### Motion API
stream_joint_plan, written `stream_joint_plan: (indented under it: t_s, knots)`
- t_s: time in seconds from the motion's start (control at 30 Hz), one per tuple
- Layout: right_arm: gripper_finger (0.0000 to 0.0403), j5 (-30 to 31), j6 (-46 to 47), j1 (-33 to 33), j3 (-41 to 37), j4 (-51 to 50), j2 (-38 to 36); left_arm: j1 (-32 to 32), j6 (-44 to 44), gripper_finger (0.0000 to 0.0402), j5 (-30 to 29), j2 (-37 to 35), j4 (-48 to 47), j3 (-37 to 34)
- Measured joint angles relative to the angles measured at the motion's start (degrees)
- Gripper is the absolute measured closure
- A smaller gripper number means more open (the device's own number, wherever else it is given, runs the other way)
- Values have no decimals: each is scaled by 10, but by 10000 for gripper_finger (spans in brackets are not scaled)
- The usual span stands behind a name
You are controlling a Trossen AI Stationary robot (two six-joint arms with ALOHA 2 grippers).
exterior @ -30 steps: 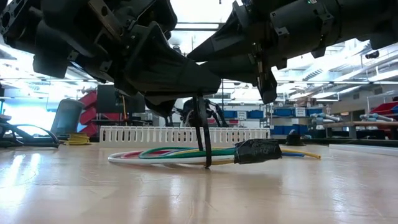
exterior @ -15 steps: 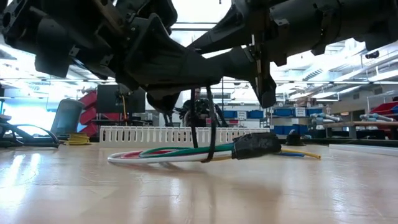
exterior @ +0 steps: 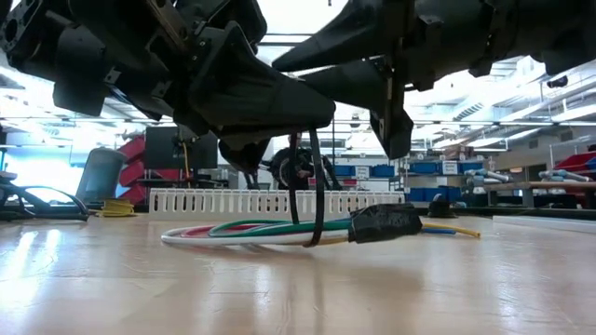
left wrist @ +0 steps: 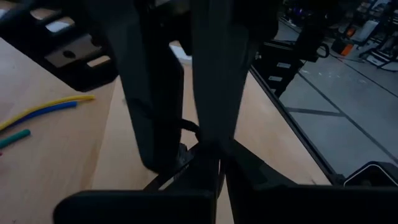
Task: Ziptie cables
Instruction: Insert zip tie on the cable wire
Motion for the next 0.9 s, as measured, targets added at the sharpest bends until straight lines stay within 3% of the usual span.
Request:
stream_joint_plan:
  t_s: [0.4,0.9]
  knots:
    - [399,-3,-24,0,0,-1,0,-8,-2,401,0,0,0,-3]
    - [403,-8,-58,0,0,-13,0,-8,-45,398,-1,0,3,-3]
